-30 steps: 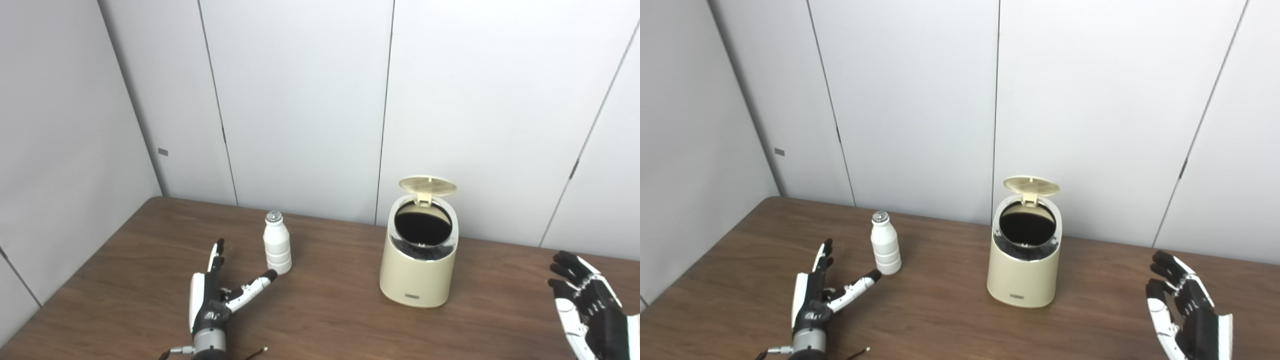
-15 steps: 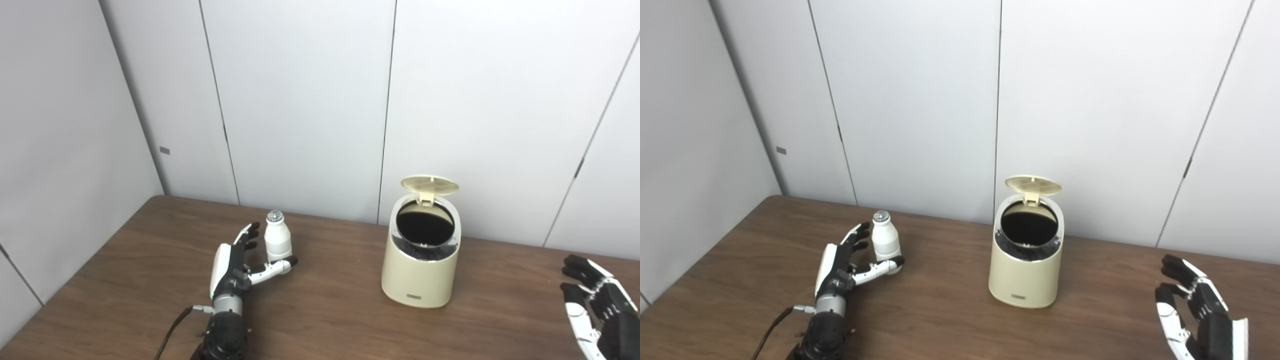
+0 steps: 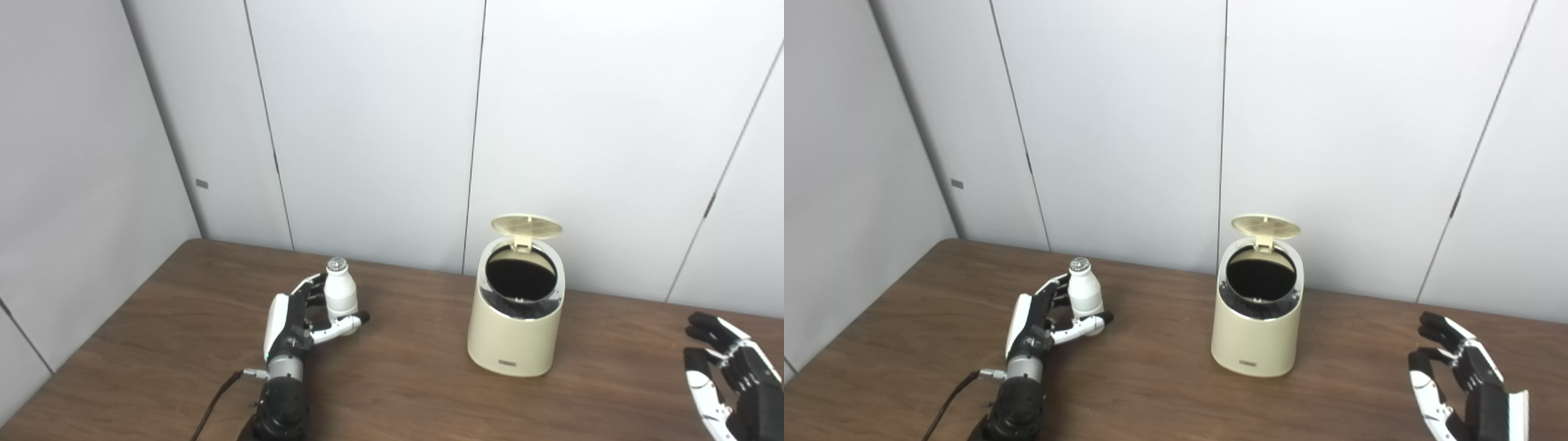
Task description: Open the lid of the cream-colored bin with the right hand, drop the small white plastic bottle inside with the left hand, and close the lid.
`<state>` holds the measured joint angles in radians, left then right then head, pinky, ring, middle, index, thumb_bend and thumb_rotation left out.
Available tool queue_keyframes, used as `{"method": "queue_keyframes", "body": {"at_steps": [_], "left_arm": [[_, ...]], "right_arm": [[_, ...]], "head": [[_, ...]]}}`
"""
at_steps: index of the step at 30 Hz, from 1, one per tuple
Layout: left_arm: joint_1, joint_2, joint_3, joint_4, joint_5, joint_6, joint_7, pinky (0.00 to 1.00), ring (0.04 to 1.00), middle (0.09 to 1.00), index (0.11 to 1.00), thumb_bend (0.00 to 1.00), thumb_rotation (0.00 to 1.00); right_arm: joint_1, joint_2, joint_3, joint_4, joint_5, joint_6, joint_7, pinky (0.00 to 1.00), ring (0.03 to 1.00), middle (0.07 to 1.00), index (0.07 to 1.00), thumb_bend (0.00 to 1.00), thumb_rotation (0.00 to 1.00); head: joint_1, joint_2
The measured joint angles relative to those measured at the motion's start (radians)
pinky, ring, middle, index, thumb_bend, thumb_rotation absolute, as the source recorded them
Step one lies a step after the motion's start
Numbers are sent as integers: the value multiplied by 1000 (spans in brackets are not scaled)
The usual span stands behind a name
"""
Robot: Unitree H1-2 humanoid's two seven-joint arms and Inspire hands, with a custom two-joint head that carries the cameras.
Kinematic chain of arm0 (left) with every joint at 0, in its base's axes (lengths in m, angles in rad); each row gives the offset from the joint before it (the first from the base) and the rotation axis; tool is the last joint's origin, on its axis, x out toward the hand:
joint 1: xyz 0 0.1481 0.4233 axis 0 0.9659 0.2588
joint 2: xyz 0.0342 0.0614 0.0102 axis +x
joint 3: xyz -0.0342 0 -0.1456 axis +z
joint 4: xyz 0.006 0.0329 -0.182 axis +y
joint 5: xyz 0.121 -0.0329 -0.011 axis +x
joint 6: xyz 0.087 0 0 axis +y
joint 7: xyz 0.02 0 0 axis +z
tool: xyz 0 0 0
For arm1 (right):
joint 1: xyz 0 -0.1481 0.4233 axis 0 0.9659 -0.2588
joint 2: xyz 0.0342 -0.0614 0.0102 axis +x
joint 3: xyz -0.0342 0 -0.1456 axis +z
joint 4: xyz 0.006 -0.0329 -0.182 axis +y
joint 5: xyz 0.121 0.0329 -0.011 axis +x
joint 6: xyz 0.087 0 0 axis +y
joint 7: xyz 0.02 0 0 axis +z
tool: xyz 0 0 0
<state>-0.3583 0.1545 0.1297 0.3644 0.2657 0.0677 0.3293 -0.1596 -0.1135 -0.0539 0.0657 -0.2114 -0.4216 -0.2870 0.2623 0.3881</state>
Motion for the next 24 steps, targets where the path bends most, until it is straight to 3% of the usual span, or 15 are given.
{"method": "queue_keyframes", "body": {"at_steps": [1,2,4,8,13,16,21,22,24], "left_arm": [[-4,-10,13,22,-6,-37,27,485,558,560,585,749,31],[-6,-24,31,41,-16,-70,59,445,517,510,541,615,12],[-13,-47,51,61,-25,-121,116,362,442,486,506,522,1],[-29,-52,57,85,-22,-155,184,327,426,481,487,505,0],[-29,-52,59,85,-29,-191,209,322,434,486,479,505,0],[-30,-51,54,86,-18,-193,225,426,518,490,445,500,0],[-30,-50,45,84,6,-179,231,532,484,515,451,501,0],[-30,-50,44,82,7,-176,231,778,573,516,454,512,0],[-27,-50,38,77,10,-168,229,931,644,511,457,519,0]], "right_arm": [[1,2,-3,-1,-4,2,1,592,720,741,713,134,519],[2,5,-6,-3,-6,5,2,590,719,740,712,129,511],[7,11,-10,-14,-10,17,4,593,720,742,715,137,539],[16,21,-13,-26,-16,24,14,584,714,738,713,140,559],[18,23,-17,-26,-20,24,17,587,719,739,703,133,547],[18,25,-17,-26,-19,24,20,595,721,742,713,140,545],[18,31,-18,-26,-37,24,19,580,711,734,705,137,552],[18,33,-19,-28,-36,25,19,581,711,734,705,131,540],[19,38,-19,-34,-36,26,19,582,713,736,706,123,523]], "head": [[0,0],[0,0],[-2,2],[-2,2],[-8,0],[-12,-2],[-23,-5],[-23,-5],[-34,-3]]}}
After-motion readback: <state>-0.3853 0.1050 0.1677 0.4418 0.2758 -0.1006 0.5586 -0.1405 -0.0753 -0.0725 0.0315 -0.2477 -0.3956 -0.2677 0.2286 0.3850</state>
